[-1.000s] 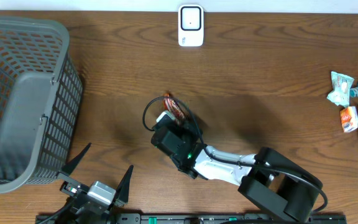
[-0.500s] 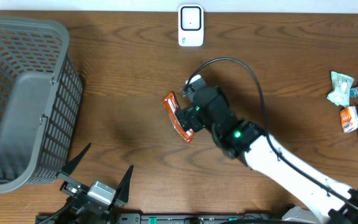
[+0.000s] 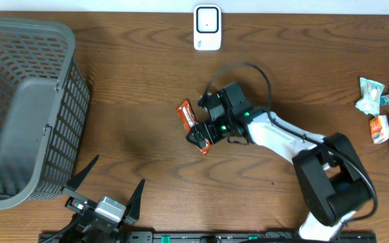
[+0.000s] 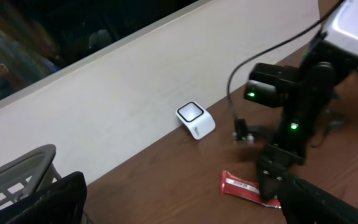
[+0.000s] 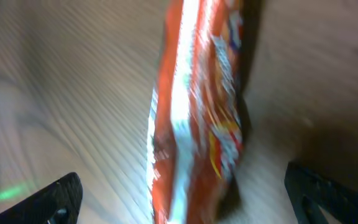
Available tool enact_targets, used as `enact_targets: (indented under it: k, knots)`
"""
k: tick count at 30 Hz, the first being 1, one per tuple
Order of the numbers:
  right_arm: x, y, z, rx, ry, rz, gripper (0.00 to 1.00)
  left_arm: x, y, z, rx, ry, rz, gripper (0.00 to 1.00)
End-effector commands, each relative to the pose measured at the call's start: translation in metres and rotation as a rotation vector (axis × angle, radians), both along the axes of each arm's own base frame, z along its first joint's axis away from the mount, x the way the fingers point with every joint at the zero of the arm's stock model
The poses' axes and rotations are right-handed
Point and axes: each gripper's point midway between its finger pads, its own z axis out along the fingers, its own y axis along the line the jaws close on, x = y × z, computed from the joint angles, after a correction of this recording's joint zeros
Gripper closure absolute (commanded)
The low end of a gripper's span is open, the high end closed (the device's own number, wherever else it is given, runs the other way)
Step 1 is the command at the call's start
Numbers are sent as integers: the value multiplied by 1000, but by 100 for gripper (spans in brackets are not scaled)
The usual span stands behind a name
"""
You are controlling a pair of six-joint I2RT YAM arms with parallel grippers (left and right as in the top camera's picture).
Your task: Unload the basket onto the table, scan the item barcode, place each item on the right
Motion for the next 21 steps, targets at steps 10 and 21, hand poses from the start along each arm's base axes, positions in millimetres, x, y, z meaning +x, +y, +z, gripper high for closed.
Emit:
enact_targets:
  k: [10,21]
  knots:
    - [-1,-13,-58,-168,123,-46,36,-1,0,0,8,-10,-2,2]
    - [7,-8,-30,-121,108,-10,99,-1,0,0,8,-10,-2,2]
